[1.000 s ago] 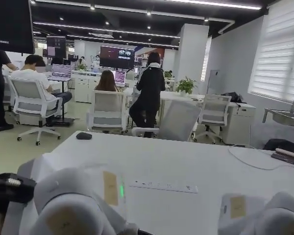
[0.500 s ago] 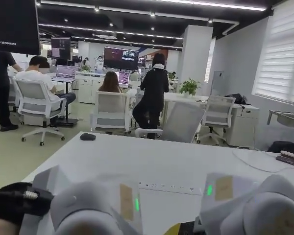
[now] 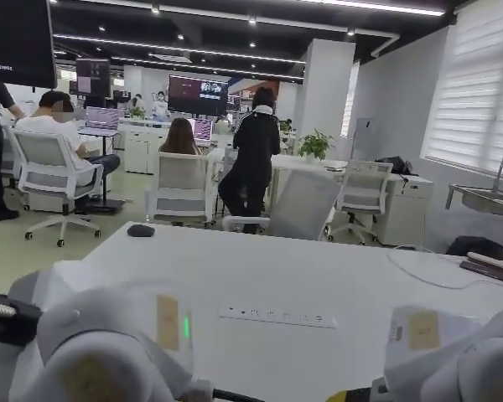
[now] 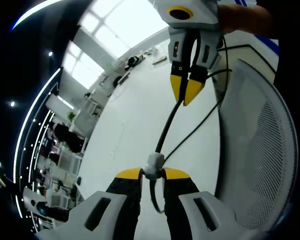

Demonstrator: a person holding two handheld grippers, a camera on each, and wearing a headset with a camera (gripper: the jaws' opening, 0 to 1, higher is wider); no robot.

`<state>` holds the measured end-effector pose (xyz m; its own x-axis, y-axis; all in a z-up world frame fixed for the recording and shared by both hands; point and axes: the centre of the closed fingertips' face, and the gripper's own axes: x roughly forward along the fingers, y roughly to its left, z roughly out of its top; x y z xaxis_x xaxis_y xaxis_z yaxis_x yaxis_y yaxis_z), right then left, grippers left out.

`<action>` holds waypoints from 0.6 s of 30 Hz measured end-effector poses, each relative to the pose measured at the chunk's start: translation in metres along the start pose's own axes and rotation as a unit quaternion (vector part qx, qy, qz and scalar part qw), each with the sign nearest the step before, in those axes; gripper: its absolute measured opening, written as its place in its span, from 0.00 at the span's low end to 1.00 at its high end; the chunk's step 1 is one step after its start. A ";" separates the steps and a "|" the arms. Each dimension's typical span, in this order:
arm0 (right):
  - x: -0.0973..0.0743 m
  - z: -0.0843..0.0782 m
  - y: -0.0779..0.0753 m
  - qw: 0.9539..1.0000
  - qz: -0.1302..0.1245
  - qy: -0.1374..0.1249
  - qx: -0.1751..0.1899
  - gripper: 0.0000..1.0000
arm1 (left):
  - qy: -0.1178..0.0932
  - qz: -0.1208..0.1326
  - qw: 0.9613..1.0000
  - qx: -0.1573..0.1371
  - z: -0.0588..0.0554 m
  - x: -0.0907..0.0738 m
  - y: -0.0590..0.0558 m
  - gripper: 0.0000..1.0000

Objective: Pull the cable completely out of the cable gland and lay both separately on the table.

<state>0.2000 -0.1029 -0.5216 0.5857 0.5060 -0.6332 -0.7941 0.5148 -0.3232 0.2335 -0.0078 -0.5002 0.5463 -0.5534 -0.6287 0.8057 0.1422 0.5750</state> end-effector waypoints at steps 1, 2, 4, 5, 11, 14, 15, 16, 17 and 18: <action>-0.001 -0.002 -0.001 1.000 0.000 0.001 0.002 0.03 | 0.002 0.002 1.000 -0.002 -0.002 -0.001 0.001 0.17; -0.001 -0.002 -0.001 1.000 -0.001 0.002 0.002 0.03 | 0.003 0.004 1.000 -0.003 -0.004 -0.002 0.003 0.17; -0.001 -0.004 -0.001 1.000 -0.001 0.003 0.004 0.03 | 0.007 0.006 1.000 -0.006 -0.009 -0.004 0.004 0.17; -0.001 -0.005 -0.001 1.000 -0.002 0.004 0.005 0.03 | 0.008 0.007 1.000 -0.007 -0.010 -0.005 0.005 0.17; 0.002 -0.014 -0.001 1.000 0.005 0.012 0.012 0.03 | 0.011 0.016 1.000 -0.013 -0.016 -0.010 0.008 0.17; 0.002 -0.019 0.000 1.000 0.010 0.018 0.015 0.03 | 0.012 0.022 0.999 -0.021 -0.020 -0.012 0.012 0.17; 0.002 -0.021 0.001 1.000 0.015 0.021 0.014 0.03 | 0.012 0.024 0.999 -0.022 -0.021 -0.013 0.013 0.17; 0.002 -0.023 0.004 0.999 0.022 0.025 0.012 0.04 | 0.013 0.026 0.999 -0.026 -0.023 -0.013 0.015 0.16; 0.002 -0.026 0.008 0.999 0.038 0.033 0.006 0.05 | 0.015 0.029 0.999 -0.027 -0.025 -0.013 0.016 0.16; 0.001 -0.028 0.010 0.998 0.043 0.037 0.009 0.08 | 0.018 0.032 0.999 -0.028 -0.027 -0.013 0.018 0.16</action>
<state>0.1884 -0.1171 -0.5451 0.5008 0.4962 -0.7092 -0.8376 0.4843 -0.2527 0.2465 0.0240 -0.4956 0.6041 -0.5122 -0.6105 0.7800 0.2230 0.5846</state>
